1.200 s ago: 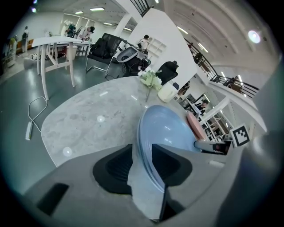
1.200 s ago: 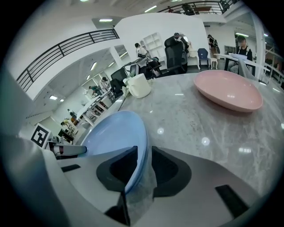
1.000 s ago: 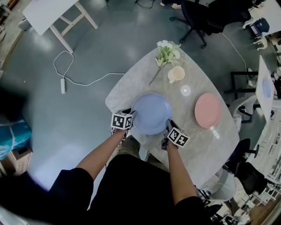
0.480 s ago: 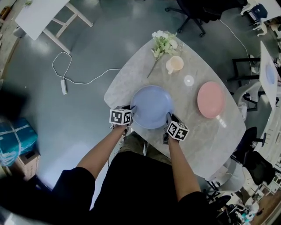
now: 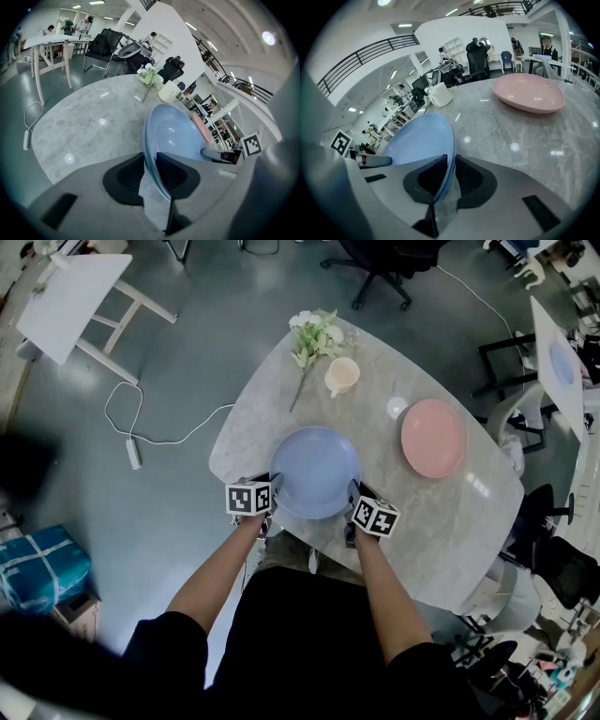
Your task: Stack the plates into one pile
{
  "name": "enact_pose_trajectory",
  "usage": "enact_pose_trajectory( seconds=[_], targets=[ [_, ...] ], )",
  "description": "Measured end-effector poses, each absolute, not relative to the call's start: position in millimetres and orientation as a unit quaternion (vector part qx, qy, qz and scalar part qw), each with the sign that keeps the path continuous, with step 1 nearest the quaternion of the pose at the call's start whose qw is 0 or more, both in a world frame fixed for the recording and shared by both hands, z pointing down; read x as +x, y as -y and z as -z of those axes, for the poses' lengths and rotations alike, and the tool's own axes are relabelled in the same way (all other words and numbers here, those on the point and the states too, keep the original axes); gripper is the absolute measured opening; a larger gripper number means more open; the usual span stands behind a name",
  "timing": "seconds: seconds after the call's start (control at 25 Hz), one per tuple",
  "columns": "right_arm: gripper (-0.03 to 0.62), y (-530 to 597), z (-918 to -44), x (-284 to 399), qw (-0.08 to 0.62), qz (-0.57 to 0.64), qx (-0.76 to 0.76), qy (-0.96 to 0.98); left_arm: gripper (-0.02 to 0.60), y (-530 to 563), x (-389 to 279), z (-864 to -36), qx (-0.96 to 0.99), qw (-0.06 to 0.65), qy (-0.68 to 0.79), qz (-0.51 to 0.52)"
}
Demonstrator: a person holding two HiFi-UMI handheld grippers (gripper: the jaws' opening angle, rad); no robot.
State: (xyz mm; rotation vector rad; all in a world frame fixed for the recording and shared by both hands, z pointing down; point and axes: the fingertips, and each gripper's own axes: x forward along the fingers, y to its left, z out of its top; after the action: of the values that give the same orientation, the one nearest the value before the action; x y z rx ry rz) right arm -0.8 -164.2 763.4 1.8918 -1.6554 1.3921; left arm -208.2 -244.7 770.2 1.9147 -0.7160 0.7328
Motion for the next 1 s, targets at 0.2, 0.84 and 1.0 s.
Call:
enact_pose_trajectory(
  seconds=[0.2,0.84,1.0],
  targets=[
    [0.057,162,-745,35,0.122,-0.475,0.667,0.561,0.094,248,-170,-750,0.787,0.46,0.285,-0.296],
    [0.052,128,-702,208,0.062,-0.477,0.727,0.491,0.089,254,19,-702,0.824,0.413,0.224,-0.318],
    [0.051,111,-702,254,0.042,-0.486,0.742,0.46,0.089,249,74,-700,0.831,0.396,0.2,-0.334]
  ],
)
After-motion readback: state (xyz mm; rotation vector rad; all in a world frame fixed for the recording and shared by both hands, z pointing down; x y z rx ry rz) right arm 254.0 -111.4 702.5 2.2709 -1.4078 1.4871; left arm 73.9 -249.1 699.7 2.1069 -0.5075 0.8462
